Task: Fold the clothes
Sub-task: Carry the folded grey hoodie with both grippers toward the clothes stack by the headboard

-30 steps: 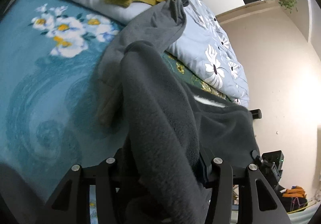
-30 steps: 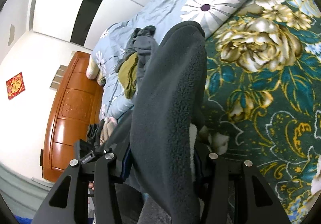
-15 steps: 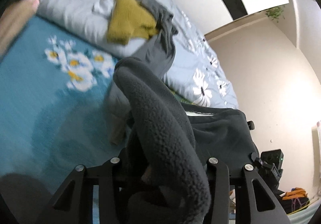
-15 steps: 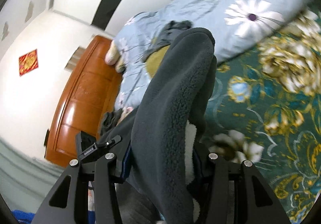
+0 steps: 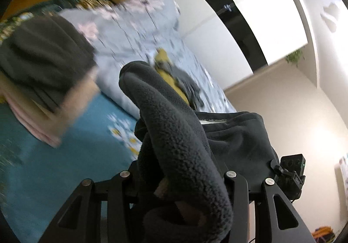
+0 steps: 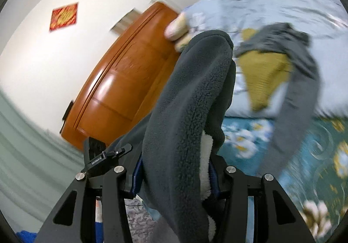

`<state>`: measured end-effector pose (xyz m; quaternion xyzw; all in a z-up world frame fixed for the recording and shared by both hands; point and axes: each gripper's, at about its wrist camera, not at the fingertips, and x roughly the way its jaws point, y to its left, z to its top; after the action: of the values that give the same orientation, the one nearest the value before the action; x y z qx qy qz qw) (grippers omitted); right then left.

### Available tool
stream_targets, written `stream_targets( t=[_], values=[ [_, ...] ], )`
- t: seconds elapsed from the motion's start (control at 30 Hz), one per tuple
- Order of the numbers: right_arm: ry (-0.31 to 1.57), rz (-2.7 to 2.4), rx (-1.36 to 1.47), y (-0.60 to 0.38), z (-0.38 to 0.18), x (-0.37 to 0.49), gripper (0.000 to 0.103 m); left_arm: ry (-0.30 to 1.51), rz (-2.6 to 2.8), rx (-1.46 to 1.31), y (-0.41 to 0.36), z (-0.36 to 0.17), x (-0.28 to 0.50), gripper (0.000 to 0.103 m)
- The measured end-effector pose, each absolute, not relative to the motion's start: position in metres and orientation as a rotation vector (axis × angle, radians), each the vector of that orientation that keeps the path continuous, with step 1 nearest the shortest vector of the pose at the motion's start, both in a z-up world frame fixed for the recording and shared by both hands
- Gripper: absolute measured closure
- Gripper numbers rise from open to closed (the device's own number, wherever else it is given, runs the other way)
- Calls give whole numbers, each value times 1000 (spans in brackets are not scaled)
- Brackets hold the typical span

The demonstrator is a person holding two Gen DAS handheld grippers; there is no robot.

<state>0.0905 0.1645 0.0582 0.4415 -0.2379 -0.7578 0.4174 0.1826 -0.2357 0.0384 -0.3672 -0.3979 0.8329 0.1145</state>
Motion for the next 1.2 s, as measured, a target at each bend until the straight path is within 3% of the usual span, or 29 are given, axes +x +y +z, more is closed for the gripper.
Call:
stream_targets(
  t=[0.3,0.57,0.7,0.8,1.03,1.2],
  values=[
    [-478,-1745,1086,-6,86,25,53,-1175,2613,-1016,-378,78,170,56],
    [-442,-1636,1074,-140,87,-26,53,-1287,2693,-929,-497,77,141,56],
    [-541,-1603,1107,-167,46,-43,53,-1337,2729,-927,-531,61,126,56],
    [-619,-1577,1219,-173,-17,-44,53,-1358,2740,-1005,-548,34,113,56],
    [-821,-1518,1385,-138,-121,-38,53,-1591,2678,-1041,-573,-49,130,55],
    [-850,-1494,1414,-136,-144,-36,52,-1734,2639,-985,-575,-79,152,42]
  ],
)
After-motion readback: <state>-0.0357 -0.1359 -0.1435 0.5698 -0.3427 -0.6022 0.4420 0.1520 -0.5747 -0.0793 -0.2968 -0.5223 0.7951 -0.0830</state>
